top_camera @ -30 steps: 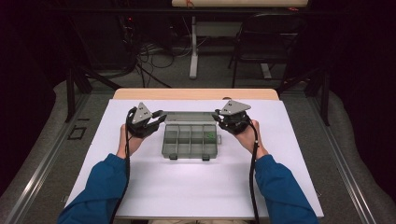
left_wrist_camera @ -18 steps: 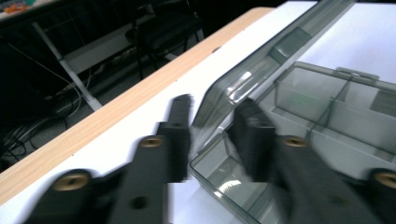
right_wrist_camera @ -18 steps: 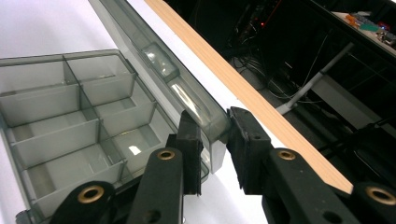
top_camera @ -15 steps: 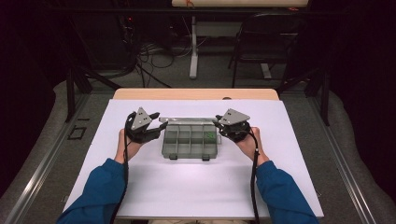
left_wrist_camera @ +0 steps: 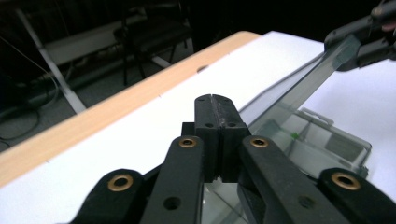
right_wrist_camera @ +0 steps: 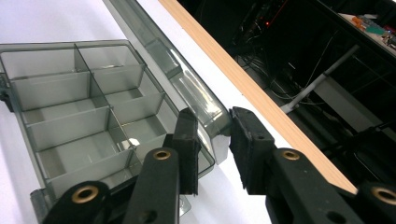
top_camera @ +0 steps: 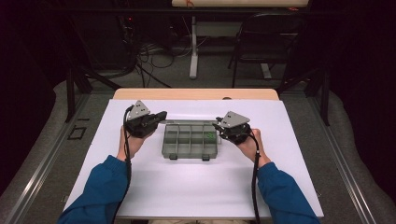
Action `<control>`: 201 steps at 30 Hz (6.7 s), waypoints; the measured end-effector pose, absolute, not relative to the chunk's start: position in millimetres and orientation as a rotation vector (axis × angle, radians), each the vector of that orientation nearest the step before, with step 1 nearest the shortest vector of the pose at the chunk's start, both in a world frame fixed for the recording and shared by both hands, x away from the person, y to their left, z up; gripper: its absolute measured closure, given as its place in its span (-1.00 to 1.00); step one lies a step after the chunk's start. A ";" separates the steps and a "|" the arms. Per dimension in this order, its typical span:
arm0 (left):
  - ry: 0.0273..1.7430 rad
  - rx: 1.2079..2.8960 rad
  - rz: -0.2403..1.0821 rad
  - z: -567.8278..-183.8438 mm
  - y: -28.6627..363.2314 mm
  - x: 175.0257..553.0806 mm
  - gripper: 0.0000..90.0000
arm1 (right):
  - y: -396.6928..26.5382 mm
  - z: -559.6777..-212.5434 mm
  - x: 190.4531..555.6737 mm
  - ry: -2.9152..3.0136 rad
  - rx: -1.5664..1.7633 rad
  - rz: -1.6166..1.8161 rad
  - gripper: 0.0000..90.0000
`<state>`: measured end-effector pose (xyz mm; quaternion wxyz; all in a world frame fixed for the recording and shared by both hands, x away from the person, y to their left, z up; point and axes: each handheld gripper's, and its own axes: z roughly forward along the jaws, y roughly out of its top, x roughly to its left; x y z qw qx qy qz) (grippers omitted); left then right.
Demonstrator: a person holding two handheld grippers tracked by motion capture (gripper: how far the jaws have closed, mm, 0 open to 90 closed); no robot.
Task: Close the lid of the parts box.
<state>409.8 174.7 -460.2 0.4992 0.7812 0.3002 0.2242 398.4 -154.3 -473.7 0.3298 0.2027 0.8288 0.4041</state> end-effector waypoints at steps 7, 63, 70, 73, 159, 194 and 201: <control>0.721 1.902 0.547 -471.2 173.7 401.5 1.00 | -158.4 -470.6 393.6 2.283 0.583 1.150 -0.08; 0.699 2.000 0.482 -513.5 173.3 389.4 1.00 | -145.9 -491.2 373.8 2.306 0.655 1.154 0.98; 0.695 2.010 0.473 -515.8 171.4 389.2 1.00 | -142.1 -494.7 373.5 2.331 0.647 1.133 0.98; 0.697 2.014 0.469 -516.7 170.7 388.8 1.00 | -141.3 -496.2 373.5 2.338 0.645 1.131 0.99; 0.719 1.865 0.561 -511.7 199.7 300.8 -1.00 | -171.0 -488.0 309.4 2.218 0.690 1.347 -0.90; 0.720 1.844 0.597 -534.5 223.4 265.8 -1.00 | -210.8 -515.5 250.7 2.085 0.614 1.338 -1.00; 0.723 1.843 0.597 -536.2 225.2 264.1 -1.00 | -214.9 -520.4 244.2 2.059 0.611 1.331 -1.00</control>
